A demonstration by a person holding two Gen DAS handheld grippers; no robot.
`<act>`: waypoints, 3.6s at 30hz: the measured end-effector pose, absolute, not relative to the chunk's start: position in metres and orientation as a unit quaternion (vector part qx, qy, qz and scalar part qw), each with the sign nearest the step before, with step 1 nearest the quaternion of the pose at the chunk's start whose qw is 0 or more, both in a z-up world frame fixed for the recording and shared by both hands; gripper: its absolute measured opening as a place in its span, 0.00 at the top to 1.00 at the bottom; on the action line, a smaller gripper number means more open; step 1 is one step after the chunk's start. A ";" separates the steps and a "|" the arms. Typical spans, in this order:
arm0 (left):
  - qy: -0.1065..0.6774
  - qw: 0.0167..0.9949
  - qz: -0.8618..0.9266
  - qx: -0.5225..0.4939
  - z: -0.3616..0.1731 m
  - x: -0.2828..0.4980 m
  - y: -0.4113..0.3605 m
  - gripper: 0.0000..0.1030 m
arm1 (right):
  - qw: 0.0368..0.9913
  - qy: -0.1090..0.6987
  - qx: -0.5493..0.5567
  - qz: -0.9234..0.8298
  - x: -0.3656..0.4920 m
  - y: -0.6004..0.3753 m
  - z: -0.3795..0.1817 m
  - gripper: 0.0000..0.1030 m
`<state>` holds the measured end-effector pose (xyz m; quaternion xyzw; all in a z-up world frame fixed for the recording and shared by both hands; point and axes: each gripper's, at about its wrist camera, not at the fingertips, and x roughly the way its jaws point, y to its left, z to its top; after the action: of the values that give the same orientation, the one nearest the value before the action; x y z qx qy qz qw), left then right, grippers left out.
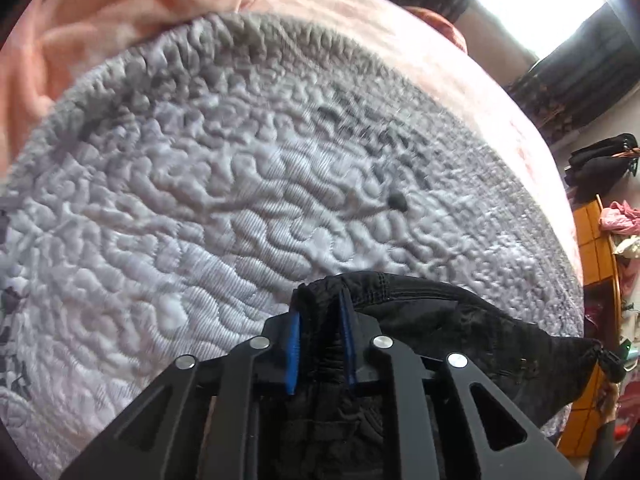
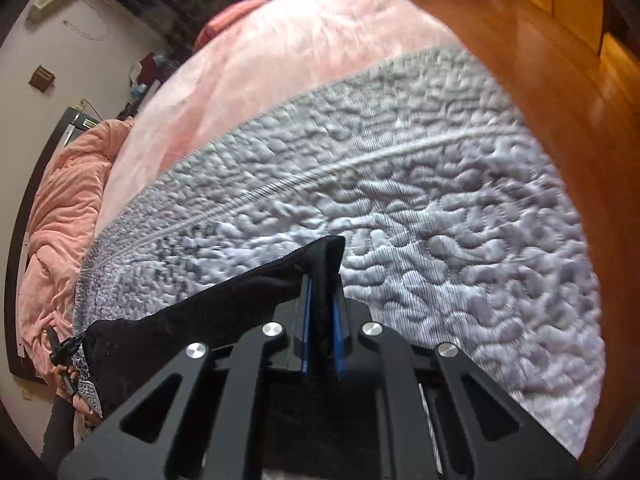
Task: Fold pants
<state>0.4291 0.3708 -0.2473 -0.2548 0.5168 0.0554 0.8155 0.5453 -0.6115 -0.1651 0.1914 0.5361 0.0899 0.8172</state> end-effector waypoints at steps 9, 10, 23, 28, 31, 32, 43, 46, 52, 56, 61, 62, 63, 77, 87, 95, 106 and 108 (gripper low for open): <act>0.467 0.847 0.021 -0.253 -0.172 0.385 0.356 0.88 | 0.855 0.485 0.166 0.080 0.457 -0.609 -0.080 0.95; 0.462 0.850 0.017 -0.253 -0.163 0.377 0.355 0.88 | 0.858 0.480 0.168 0.077 0.445 -0.612 -0.073 0.95; 0.415 0.866 -0.018 -0.277 -0.115 0.266 0.349 0.88 | 0.888 0.438 0.138 0.028 0.297 -0.622 -0.061 0.95; 0.412 0.864 -0.015 -0.289 -0.119 0.228 0.352 0.88 | 0.898 0.416 0.144 0.017 0.258 -0.625 -0.065 0.94; 0.414 0.861 -0.012 -0.296 -0.126 0.209 0.354 0.87 | 0.901 0.410 0.141 0.012 0.238 -0.624 -0.066 0.93; 0.414 0.860 -0.010 -0.299 -0.130 0.202 0.355 0.87 | 0.902 0.408 0.141 0.010 0.232 -0.624 -0.067 0.92; 0.429 0.844 0.001 -0.323 -0.173 0.151 0.366 0.85 | 0.907 0.384 0.172 -0.011 0.160 -0.628 -0.083 0.91; 0.438 0.838 0.003 -0.326 -0.187 0.140 0.368 0.84 | 0.905 0.383 0.181 -0.014 0.147 -0.629 -0.091 0.90; 0.466 0.825 0.001 -0.321 -0.220 0.124 0.357 0.83 | 0.899 0.389 0.202 -0.012 0.121 -0.622 -0.111 0.90; 0.480 0.818 0.013 -0.316 -0.236 0.117 0.351 0.82 | 0.892 0.401 0.208 -0.021 0.108 -0.618 -0.129 0.88; 0.497 0.810 0.058 -0.305 -0.243 0.104 0.363 0.79 | 0.878 0.415 0.233 -0.053 0.092 -0.631 -0.145 0.67; 0.498 0.809 0.070 -0.304 -0.244 0.099 0.365 0.69 | 0.873 0.417 0.248 -0.060 0.087 -0.636 -0.150 0.67; 0.494 0.808 0.079 -0.311 -0.244 0.093 0.370 0.61 | 0.867 0.417 0.265 -0.062 0.081 -0.640 -0.156 0.66; 0.473 0.809 0.075 -0.342 -0.257 0.080 0.351 0.22 | 0.795 0.466 0.389 -0.007 0.044 -0.580 -0.250 0.50; 0.500 0.809 0.098 -0.294 -0.255 0.133 0.346 0.78 | 0.785 0.474 0.399 0.008 0.052 -0.549 -0.259 0.50; 0.509 0.797 0.108 -0.308 -0.277 0.127 0.352 0.78 | 0.785 0.463 0.411 -0.004 0.053 -0.555 -0.260 0.48; 0.502 0.789 0.093 -0.343 -0.292 0.122 0.349 0.70 | 0.746 0.356 0.557 -0.080 0.029 -0.626 -0.269 0.45; 0.504 0.787 0.099 -0.342 -0.293 0.123 0.347 0.70 | 0.741 0.355 0.564 -0.082 0.035 -0.629 -0.275 0.45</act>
<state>0.1228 0.3473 -0.2930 -0.3418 0.5040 0.0994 0.7869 0.0350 -0.6292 -0.2746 0.5637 0.3548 -0.0823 0.7413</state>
